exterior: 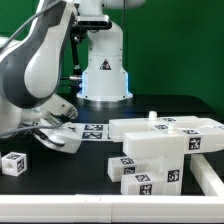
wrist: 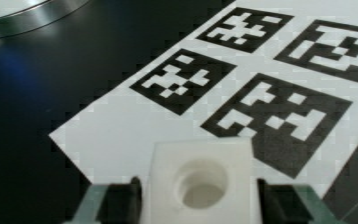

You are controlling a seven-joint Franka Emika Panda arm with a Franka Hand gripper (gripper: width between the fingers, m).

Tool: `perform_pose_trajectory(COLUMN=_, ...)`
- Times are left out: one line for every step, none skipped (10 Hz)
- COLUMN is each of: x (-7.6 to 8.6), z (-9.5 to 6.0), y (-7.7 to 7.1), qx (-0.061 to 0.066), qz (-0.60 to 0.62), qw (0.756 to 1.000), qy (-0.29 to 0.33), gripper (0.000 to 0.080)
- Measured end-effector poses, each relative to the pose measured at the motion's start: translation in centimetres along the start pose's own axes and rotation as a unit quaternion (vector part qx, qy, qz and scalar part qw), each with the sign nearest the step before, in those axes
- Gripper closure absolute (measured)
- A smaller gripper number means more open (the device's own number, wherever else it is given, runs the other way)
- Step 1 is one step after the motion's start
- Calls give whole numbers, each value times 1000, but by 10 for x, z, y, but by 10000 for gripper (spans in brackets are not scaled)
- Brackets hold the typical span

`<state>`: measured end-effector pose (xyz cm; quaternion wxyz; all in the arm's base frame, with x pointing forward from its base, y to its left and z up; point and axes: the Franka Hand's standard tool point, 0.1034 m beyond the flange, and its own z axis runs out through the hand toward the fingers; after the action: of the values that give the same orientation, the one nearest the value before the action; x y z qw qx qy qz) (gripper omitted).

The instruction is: Assemble chair

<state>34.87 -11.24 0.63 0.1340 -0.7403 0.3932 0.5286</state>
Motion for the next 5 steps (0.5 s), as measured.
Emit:
perform_pose_trajectory(x=0, z=0, y=0, qx=0, qz=0, qw=1000, qy=0, gripper=496)
perform_pose_trajectory(x=0, z=0, y=0, qx=0, qz=0, qw=1000, qy=0, gripper=497)
perform_pose_trajectory(x=0, z=0, y=0, qx=0, qz=0, qw=1000, qy=0, gripper=497)
perform_pose_trajectory(x=0, z=0, y=0, qx=0, qz=0, qw=1000, qy=0, gripper=497)
perform_pose_trajectory(x=0, z=0, y=0, qx=0, qz=0, qw=1000, qy=0, gripper=497)
